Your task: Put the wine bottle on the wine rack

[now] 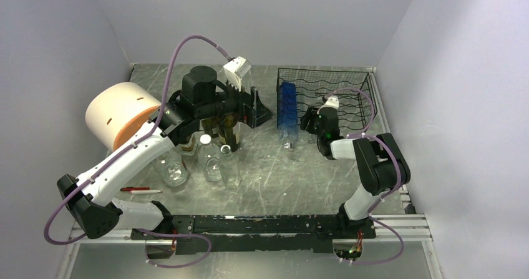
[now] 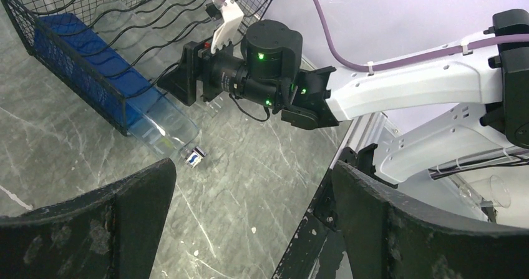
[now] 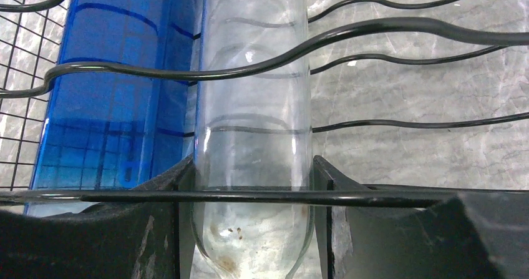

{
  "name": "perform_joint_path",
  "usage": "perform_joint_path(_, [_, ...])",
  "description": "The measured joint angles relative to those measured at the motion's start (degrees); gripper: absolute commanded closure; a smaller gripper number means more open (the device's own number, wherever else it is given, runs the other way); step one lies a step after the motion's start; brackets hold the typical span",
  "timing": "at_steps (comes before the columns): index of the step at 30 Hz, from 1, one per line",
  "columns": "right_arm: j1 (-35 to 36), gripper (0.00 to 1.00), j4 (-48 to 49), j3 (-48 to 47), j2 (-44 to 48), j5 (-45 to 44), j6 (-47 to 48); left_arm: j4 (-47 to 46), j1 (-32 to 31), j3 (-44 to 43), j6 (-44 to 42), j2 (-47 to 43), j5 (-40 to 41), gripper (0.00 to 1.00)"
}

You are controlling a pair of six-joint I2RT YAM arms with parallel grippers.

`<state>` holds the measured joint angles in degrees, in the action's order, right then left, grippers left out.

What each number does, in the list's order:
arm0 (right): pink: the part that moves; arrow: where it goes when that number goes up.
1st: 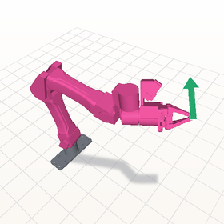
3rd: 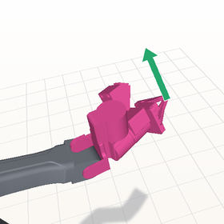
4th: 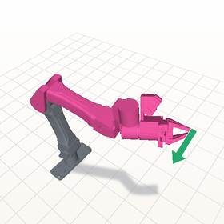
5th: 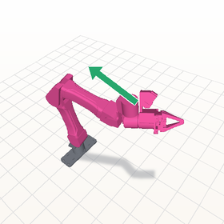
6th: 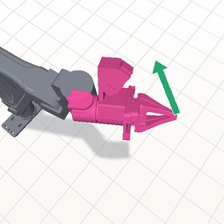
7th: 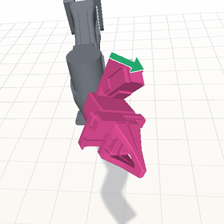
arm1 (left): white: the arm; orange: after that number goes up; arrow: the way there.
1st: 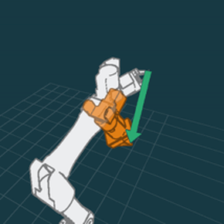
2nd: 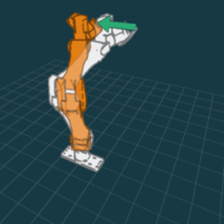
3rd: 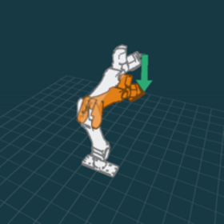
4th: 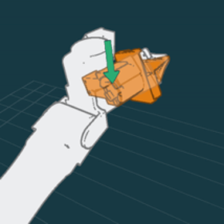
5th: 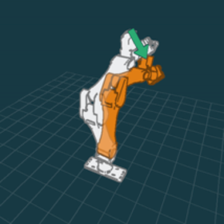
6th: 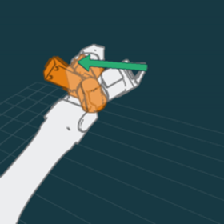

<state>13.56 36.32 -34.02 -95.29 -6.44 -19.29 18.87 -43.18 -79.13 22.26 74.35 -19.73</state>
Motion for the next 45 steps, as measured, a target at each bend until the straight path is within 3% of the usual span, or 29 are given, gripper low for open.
perform_joint_path(11, [-0.07, 0.22, -2.82, 0.83, 5.03, -2.10, -0.17, 0.83, 0.02, -0.02, -0.39, -0.87, 1.25, 0.01])
perform_joint_path(20, [-0.13, 0.23, -9.22, 2.36, 14.03, -3.78, -0.52, 2.47, 0.02, -2.36, -3.17, -1.14, 3.65, 0.01])
perform_joint_path(29, [-0.20, 0.31, -25.68, -0.44, 26.43, -2.71, -1.84, 3.78, 0.02, -2.71, -5.84, -2.12, 9.46, 0.01])
perform_joint_path(38, [0.87, 0.31, -34.80, -5.20, 34.40, 17.29, -0.37, 4.02, 0.02, -2.67, -9.66, -7.08, 21.24, 0.01])
perform_joint_path(45, [10.40, 0.30, -32.26, -6.45, 41.11, 30.88, 2.62, 2.47, 0.02, -2.05, -13.05, -12.55, 27.41, 0.01])
